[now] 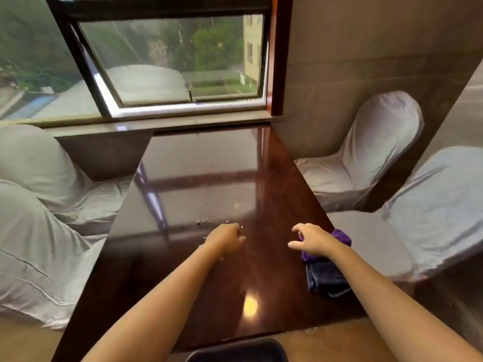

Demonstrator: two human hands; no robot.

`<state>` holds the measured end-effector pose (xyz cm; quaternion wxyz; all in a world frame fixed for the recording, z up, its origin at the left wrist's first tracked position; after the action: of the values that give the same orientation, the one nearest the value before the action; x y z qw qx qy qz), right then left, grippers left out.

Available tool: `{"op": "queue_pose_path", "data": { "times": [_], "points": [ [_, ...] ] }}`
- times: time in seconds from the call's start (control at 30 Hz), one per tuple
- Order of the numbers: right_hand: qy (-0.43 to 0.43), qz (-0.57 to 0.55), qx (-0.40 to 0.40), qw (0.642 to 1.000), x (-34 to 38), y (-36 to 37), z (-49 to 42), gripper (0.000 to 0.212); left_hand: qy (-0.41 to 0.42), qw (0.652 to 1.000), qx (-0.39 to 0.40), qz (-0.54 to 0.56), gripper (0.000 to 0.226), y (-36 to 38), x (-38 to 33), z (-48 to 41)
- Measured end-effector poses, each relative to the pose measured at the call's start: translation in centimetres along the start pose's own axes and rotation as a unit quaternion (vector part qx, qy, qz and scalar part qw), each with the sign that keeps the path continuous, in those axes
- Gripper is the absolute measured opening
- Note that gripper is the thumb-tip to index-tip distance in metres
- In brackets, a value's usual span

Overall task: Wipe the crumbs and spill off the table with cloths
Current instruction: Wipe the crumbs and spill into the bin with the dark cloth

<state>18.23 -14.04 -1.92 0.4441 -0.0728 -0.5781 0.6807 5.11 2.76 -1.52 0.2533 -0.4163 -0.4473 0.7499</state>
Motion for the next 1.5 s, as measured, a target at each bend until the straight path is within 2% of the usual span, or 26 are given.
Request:
{"op": "queue_pose_path", "data": {
  "times": [0.23,0.33,0.47,0.57,0.67,0.77,0.87,1.0,1.1,1.27,1.5],
  "points": [
    [0.065,-0.037,0.018,0.997,-6.8,5.4,3.2,0.046,0.002,0.998,0.052,0.032,0.038,9.9,-3.3,0.4],
    [0.087,-0.038,-0.007,0.995,-9.4,6.4,3.8,0.043,0.012,0.997,0.058,0.046,0.044,12.9,-5.4,0.5],
    [0.101,0.013,-0.08,0.992,-12.6,6.0,4.0,0.036,0.038,0.996,0.062,0.046,0.044,15.8,-8.5,0.0],
    [0.093,0.064,-0.105,0.988,-14.7,6.0,3.9,0.037,0.058,0.996,0.053,0.046,0.045,17.3,-10.9,-0.7],
    [0.075,0.103,-0.071,0.989,-16.3,7.1,3.4,0.048,0.08,0.995,0.048,0.039,0.05,18.7,-12.8,-1.3],
    [0.052,0.107,-0.061,0.991,-17.6,8.1,3.1,0.058,0.102,0.994,0.035,0.006,0.054,20.0,-13.7,-2.1],
    [0.02,0.094,-0.097,0.991,-18.5,7.8,2.9,0.055,0.108,0.994,0.019,-0.015,0.057,21.3,-14.0,-2.8],
    [-0.023,0.07,-0.159,0.984,-18.6,7.1,2.5,0.04,0.091,0.995,-0.033,0.0,0.056,22.0,-14.2,-3.4],
    [-0.05,0.062,-0.192,0.978,-17.6,6.4,2.0,0.025,0.084,0.994,-0.069,0.011,0.047,21.7,-14.6,-3.5],
    [-0.083,0.042,-0.153,0.984,-15.5,5.8,1.6,0.015,0.081,0.989,-0.113,0.051,0.025,19.8,-13.7,-3.4],
    [-0.137,-0.074,-0.101,0.983,-9.2,6.0,0.5,0.014,0.05,0.973,-0.203,0.103,0.021,14.7,-8.6,-1.3]
  ]
}}
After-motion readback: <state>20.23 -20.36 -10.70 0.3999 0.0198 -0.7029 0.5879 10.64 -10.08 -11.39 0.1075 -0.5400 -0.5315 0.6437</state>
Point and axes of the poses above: each hand's wrist, its own z-axis away from the middle knuckle, its own y-axis out of the palm, x = y × z, the point moved 6 cm from there along -z, towards the middle knuckle
